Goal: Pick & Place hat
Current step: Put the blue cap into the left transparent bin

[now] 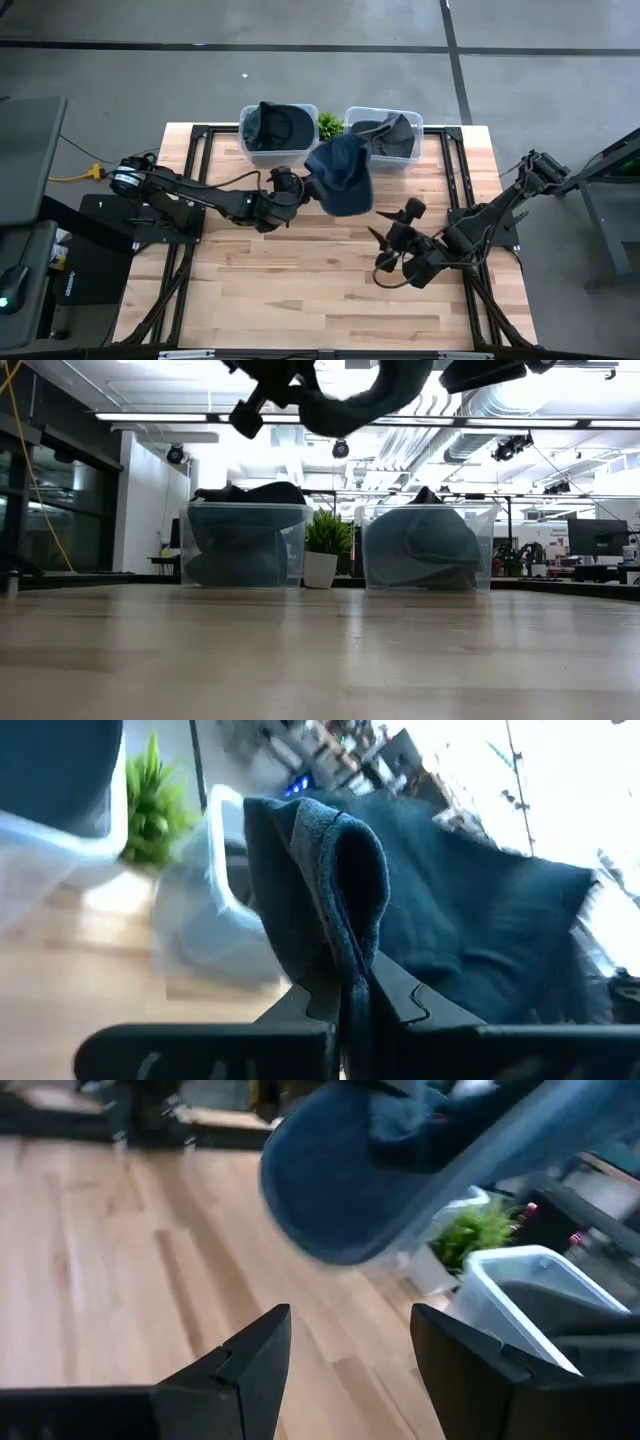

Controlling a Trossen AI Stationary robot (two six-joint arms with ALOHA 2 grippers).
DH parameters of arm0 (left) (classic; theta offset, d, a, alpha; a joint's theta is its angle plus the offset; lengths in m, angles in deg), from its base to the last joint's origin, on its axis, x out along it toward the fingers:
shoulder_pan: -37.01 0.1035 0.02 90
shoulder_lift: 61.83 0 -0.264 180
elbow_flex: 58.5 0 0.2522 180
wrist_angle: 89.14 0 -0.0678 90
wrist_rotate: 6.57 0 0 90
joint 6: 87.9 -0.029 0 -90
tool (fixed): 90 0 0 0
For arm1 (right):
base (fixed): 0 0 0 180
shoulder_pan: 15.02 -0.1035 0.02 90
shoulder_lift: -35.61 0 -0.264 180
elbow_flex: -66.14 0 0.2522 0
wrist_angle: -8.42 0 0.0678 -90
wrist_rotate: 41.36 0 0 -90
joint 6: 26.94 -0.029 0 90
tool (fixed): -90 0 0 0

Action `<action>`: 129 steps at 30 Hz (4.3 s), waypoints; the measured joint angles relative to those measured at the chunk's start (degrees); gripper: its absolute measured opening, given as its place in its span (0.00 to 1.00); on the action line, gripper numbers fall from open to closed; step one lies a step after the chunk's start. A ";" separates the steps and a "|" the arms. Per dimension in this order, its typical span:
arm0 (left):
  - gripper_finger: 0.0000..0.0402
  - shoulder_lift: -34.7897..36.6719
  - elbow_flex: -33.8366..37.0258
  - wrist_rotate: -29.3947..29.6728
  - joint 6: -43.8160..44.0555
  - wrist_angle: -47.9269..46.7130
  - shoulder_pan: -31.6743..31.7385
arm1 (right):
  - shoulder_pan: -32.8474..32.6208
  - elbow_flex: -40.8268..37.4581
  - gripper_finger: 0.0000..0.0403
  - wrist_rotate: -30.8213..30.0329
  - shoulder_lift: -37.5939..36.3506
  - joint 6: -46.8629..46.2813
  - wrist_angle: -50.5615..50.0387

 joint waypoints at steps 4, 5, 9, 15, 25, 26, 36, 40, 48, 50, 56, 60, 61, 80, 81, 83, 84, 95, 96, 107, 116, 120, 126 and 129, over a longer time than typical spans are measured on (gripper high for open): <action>0.02 -1.61 -2.23 2.93 -6.75 1.35 0.00 | -1.16 0.00 0.50 -5.90 0.00 -3.02 -0.24; 0.02 -1.63 -2.75 3.54 -7.65 1.71 0.00 | -1.53 0.00 0.50 -7.29 0.00 -3.91 -0.21; 0.02 -1.52 -3.97 7.40 -10.61 1.92 0.05 | -2.73 0.00 0.50 -10.53 0.00 -8.46 -0.35; 0.02 -1.61 -5.14 7.49 -20.13 8.31 1.60 | -3.55 -7.01 0.50 -15.56 -0.20 -11.84 7.74; 0.02 -1.59 -5.15 2.17 -29.41 14.58 3.13 | -4.15 -32.51 0.50 -19.41 -0.28 -0.97 57.24; 0.02 -1.59 -5.15 1.59 -29.42 14.57 3.30 | -4.12 -35.20 0.50 -18.91 -0.28 0.25 62.99; 0.02 -1.59 -5.15 -3.72 -29.39 14.91 6.03 | 2.85 -53.47 0.49 13.84 -0.42 31.74 118.50; 0.02 -1.70 -5.15 -5.13 -29.18 16.22 6.98 | 9.04 -51.67 0.50 24.41 -1.27 37.87 118.18; 0.02 -5.06 -5.23 -10.37 -32.48 26.73 9.16 | 18.26 -45.80 0.50 27.93 -1.01 39.70 118.26; 0.02 -5.41 -4.97 -10.55 -33.88 27.56 9.22 | 19.77 -45.40 0.50 28.64 -1.01 39.57 118.37; 0.02 -5.16 -5.14 -11.91 -35.09 29.81 9.38 | 22.54 -45.01 0.50 31.45 -1.01 39.16 118.36; 0.02 -5.19 -5.13 -13.30 -35.56 30.68 9.38 | 23.32 -43.90 0.50 32.15 -1.01 39.16 118.36; 0.02 -5.19 -5.13 -13.30 -35.56 30.62 9.38 | 23.53 -43.60 0.50 32.62 -1.01 39.19 118.35; 0.02 -5.19 -5.13 -15.18 -35.56 29.56 9.38 | 24.42 -38.77 0.49 33.32 -1.01 39.44 116.35; 0.02 -5.19 -5.13 -15.18 -35.56 29.53 9.38 | 24.42 -38.77 0.49 33.09 -1.01 39.45 116.32; 0.02 -5.19 -5.13 -15.20 -35.56 29.31 9.38 | 24.42 -38.77 0.48 32.58 -1.01 39.33 116.30; 0.02 -5.19 -5.13 -15.20 -35.56 29.12 9.38 | 24.42 -38.77 0.47 32.30 -1.01 39.30 116.28; 0.02 -5.19 -5.13 -14.92 -35.17 28.16 9.38 | 24.44 -38.77 0.34 31.30 -1.01 39.30 116.33; 0.02 -5.19 -5.13 -14.90 -35.13 28.16 9.38 | 24.44 -38.77 0.33 31.14 -1.01 39.30 116.35; 0.02 -5.91 -5.06 -14.22 -33.98 27.20 9.39 | 24.92 -38.84 0.18 27.88 -1.13 39.27 116.93; 0.02 -5.89 -5.06 -13.87 -33.59 26.68 9.42 | 25.60 -38.84 0.02 27.28 -1.31 39.56 117.53; 0.03 -5.91 -5.06 -14.05 -33.64 26.47 9.42 | 25.56 -38.84 0.01 26.80 -1.29 39.63 117.27; 0.11 -6.35 -5.04 -17.19 -33.46 23.60 9.22 | 25.36 -38.76 0.01 29.44 -1.03 39.45 115.57; 0.11 -6.14 -5.12 -19.23 -33.44 23.10 9.32 | 25.43 -38.75 0.01 29.73 -1.12 39.21 115.74</action>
